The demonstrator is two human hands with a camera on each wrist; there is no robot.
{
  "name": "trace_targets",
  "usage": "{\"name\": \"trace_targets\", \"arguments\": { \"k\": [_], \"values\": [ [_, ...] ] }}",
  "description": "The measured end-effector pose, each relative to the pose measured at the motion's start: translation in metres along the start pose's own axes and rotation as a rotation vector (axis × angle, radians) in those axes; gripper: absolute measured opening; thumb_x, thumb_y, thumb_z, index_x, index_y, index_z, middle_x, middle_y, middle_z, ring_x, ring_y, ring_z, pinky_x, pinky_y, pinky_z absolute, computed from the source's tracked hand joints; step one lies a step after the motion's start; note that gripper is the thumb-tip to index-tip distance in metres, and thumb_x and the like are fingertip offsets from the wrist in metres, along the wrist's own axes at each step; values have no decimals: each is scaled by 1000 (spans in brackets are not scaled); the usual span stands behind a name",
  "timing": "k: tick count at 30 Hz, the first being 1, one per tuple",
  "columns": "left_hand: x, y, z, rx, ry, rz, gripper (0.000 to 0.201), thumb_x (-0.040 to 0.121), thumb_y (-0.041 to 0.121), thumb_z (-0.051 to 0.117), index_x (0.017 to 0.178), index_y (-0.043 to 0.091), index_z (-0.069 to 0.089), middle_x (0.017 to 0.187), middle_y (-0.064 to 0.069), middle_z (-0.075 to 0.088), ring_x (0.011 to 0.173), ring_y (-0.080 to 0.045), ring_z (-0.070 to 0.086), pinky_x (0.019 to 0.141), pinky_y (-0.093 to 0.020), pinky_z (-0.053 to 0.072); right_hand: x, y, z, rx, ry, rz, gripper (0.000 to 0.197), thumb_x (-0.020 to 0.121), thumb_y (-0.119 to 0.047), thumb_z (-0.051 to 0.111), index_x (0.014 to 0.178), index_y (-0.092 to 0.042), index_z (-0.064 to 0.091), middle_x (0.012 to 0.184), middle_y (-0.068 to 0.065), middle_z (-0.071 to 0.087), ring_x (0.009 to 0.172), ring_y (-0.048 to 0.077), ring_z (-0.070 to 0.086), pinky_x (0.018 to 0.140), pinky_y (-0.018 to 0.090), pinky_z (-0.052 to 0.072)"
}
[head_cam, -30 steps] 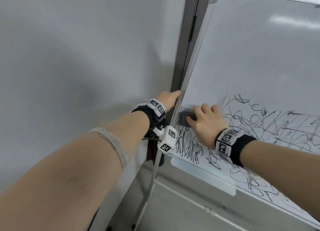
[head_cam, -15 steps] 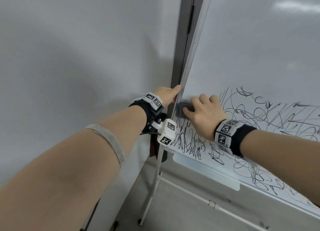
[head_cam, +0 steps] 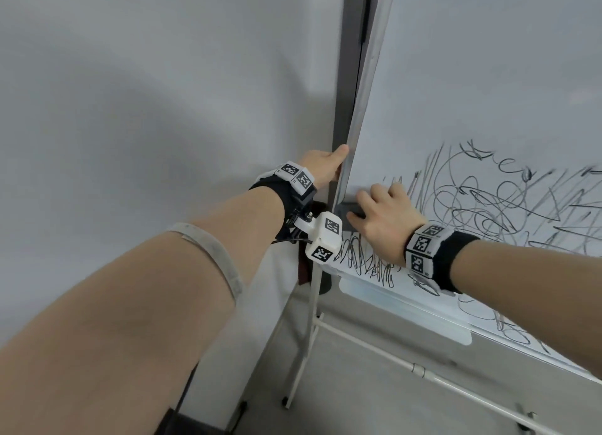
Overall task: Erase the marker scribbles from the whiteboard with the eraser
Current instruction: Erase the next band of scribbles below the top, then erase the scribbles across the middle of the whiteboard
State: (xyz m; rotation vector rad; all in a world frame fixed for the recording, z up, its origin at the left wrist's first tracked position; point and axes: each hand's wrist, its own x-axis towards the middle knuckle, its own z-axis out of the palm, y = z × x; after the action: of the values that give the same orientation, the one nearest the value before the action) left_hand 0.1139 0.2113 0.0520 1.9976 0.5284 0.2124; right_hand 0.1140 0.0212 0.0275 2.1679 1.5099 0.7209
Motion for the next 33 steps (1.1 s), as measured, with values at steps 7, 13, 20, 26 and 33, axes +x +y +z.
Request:
{"name": "trace_targets", "arguments": {
  "k": [7, 13, 20, 26, 33],
  "values": [
    [3, 0, 7, 21, -30, 4, 78, 88, 68, 38, 100, 0, 72, 100, -9, 76, 100, -26, 71, 85, -36, 50, -13, -11, 14, 19, -27, -29, 25, 76, -16, 51, 92, -11, 69, 93, 13, 52, 84, 31, 47, 68, 40, 34],
    [-1, -6, 2, -73, -32, -29, 76, 71, 77, 45, 105, 14, 72, 104, -4, 76, 102, -21, 70, 101, -41, 47, -14, -32, 29, 2, -145, -102, 20, 79, -19, 58, 95, -16, 69, 99, 10, 55, 90, 32, 50, 73, 42, 36],
    [-7, -3, 4, -90, -2, -15, 75, 73, 72, 46, 103, 9, 72, 102, -8, 76, 100, -23, 71, 102, -46, 50, -9, -7, 11, 37, -21, -53, 27, 78, -13, 45, 93, -11, 67, 95, 13, 50, 85, 32, 45, 70, 42, 33],
    [-10, -1, 1, -89, -50, -28, 64, 93, 63, 47, 122, 9, 66, 118, -5, 71, 107, -17, 69, 102, -40, 49, -14, -30, 33, 14, -91, -101, 21, 74, -17, 67, 94, -12, 67, 98, 12, 53, 89, 32, 46, 70, 42, 34],
    [-15, 3, 4, -123, -47, -32, 58, 96, 56, 47, 120, 7, 66, 117, -7, 71, 108, -19, 68, 92, -33, 50, -10, -1, 11, -35, -67, -92, 29, 78, -21, 62, 106, -16, 66, 104, 10, 48, 95, 33, 41, 76, 45, 35]
  ]
}}
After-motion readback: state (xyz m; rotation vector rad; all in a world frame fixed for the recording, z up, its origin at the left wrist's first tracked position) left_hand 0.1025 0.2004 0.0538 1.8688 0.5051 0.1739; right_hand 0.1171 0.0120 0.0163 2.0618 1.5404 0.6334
